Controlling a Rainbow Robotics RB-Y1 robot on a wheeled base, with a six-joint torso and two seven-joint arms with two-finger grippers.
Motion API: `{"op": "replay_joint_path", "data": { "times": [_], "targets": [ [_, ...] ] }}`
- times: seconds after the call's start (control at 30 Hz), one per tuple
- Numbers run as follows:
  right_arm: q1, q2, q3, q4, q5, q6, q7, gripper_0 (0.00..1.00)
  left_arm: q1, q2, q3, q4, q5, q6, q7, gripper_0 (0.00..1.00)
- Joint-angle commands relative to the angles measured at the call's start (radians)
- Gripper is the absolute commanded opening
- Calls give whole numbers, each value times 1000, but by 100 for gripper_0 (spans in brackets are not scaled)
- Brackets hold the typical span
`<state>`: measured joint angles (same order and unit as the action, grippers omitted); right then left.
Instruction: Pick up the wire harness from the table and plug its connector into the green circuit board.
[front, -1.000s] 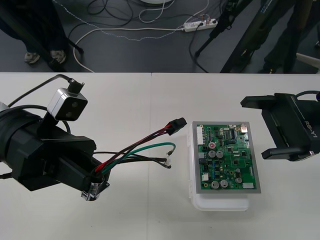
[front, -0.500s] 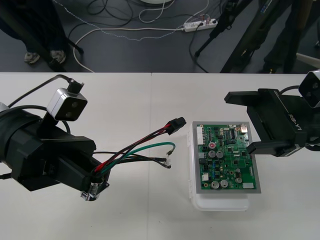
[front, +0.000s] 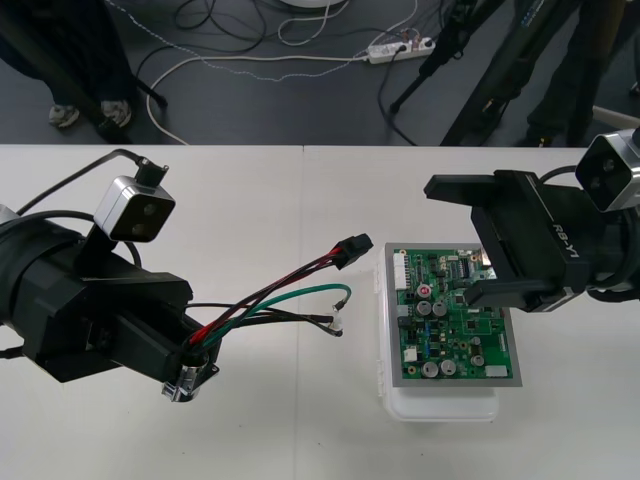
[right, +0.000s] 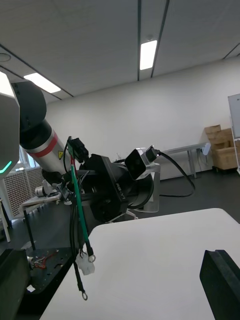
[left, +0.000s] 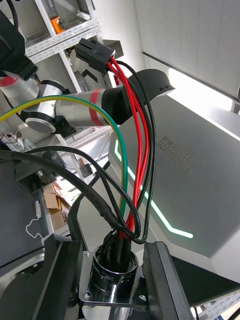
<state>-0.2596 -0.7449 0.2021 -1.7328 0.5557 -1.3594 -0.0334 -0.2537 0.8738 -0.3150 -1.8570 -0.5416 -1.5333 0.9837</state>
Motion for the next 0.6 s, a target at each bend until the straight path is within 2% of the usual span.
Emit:
{"op": "replay_joint_path", "data": {
  "times": [0.03, 0.6],
  "targets": [
    [-30, 18, 46, -62, -37, 39, -51, 100, 11, -18, 10, -30, 20, -38, 0, 0],
    [-30, 67, 88, -160, -49, 166, -80, 100, 11, -16, 14, -30, 23, -38, 1, 0]
  ]
}}
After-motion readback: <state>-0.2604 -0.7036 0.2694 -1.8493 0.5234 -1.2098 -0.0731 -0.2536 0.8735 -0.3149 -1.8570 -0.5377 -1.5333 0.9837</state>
